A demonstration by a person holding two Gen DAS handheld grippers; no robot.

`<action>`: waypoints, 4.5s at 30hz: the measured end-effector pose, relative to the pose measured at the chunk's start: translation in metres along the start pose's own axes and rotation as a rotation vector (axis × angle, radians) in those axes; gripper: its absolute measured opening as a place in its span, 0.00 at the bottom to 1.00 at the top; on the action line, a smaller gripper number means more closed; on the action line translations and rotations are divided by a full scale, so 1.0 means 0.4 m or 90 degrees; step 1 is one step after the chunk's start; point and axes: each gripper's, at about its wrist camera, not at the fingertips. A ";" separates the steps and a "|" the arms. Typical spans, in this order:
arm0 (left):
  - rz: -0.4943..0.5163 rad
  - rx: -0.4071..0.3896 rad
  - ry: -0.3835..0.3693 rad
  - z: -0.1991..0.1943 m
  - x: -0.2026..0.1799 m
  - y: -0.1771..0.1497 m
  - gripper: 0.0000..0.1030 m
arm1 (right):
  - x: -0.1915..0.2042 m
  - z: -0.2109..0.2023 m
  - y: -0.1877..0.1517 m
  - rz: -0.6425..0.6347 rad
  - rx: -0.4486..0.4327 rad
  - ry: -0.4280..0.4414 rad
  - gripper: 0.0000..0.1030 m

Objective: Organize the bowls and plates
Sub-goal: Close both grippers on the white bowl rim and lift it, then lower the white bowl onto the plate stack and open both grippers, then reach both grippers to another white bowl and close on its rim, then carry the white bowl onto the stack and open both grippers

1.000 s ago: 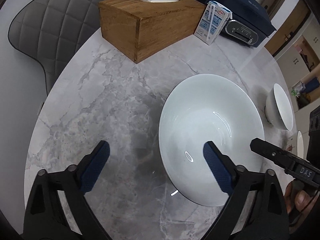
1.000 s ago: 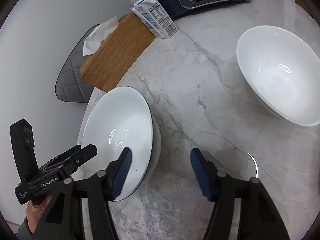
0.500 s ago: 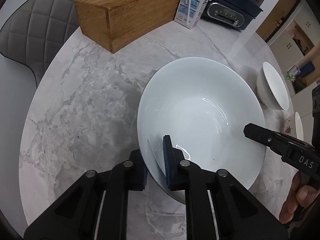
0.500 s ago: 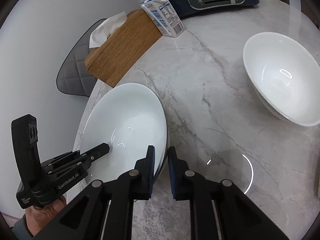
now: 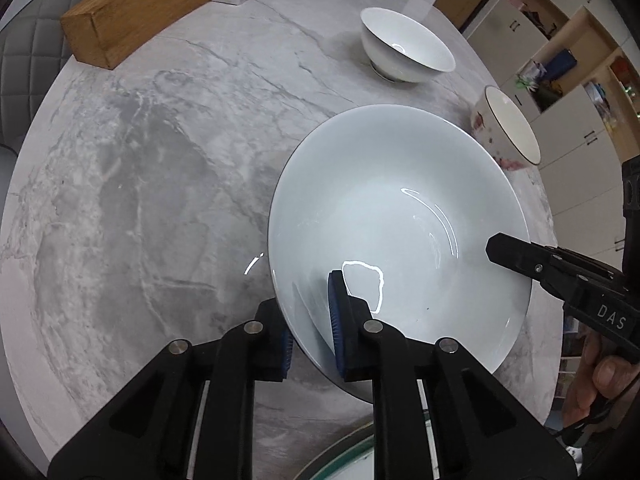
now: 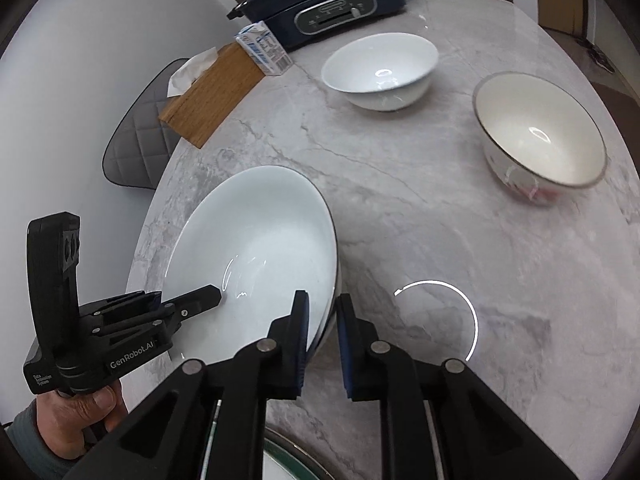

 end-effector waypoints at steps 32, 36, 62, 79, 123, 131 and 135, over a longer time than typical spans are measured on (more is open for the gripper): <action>-0.083 -0.054 -0.055 -0.149 0.054 0.023 1.00 | -0.111 -0.207 -0.073 0.043 -0.122 -0.022 0.85; -0.069 -0.091 -0.050 -0.177 0.024 0.163 1.00 | -0.137 -0.264 0.072 -0.005 -0.129 -0.054 0.89; 0.023 -0.005 0.092 0.241 -0.224 0.631 0.51 | -0.286 0.175 0.536 -0.044 0.144 -0.089 0.27; 0.052 -0.008 0.034 0.171 -0.270 0.599 0.07 | -0.220 0.115 0.528 -0.060 0.106 -0.062 0.10; 0.105 0.074 0.058 -0.056 -0.153 -0.067 0.11 | 0.101 0.006 0.005 -0.115 0.175 -0.070 0.10; 0.109 0.076 0.070 -0.020 -0.162 -0.067 0.13 | 0.088 0.044 -0.017 -0.114 0.191 -0.086 0.10; 0.114 0.069 0.079 -0.011 -0.169 -0.064 0.14 | 0.085 0.050 -0.022 -0.114 0.189 -0.094 0.11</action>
Point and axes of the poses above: each gripper's, at about its wrist camera, not at the fingertips, and z roughly the way its jaws point, x to its left, y to its top, and after that the axes turned 9 degrees about -z, right-handed
